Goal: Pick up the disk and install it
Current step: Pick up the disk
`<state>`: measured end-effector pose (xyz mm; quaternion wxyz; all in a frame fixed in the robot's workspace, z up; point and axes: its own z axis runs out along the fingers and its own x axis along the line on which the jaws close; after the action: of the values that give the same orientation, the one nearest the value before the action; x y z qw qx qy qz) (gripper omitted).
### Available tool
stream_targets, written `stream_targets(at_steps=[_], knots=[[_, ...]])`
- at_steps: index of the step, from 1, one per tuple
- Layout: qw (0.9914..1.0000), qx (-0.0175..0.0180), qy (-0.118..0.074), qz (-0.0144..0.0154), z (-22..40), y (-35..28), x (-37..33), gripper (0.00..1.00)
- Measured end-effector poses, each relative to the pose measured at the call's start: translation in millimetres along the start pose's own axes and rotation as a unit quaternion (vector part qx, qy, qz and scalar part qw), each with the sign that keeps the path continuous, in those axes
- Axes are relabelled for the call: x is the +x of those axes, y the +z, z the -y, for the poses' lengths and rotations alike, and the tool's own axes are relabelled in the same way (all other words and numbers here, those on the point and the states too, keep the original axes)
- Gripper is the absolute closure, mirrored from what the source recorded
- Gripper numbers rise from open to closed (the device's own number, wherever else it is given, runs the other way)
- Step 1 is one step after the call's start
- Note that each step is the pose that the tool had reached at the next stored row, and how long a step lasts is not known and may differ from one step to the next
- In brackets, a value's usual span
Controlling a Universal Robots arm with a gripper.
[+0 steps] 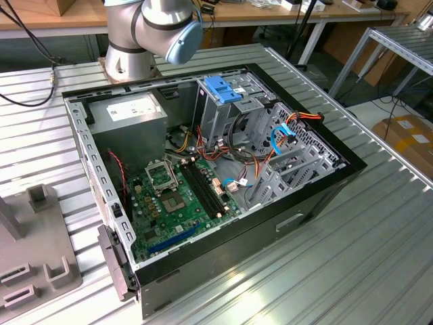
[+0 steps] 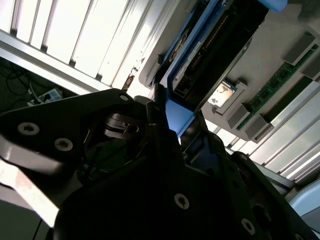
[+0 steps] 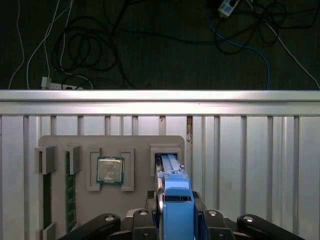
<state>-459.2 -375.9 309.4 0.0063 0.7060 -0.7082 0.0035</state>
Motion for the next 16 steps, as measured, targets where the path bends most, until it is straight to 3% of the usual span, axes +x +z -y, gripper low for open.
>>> stream_targets(at_steps=[4, 5, 16], knots=[[1.00000, 0.0000, 0.000, 0.0000, -0.1, 0.0, 0.0, 0.62], [1.00000, 0.0000, 0.000, 0.0000, -0.1, 0.0, 0.0, 0.56], [1.00000, 0.0001, 0.000, -0.0002, -1.5, 0.0, 0.0, 0.56]])
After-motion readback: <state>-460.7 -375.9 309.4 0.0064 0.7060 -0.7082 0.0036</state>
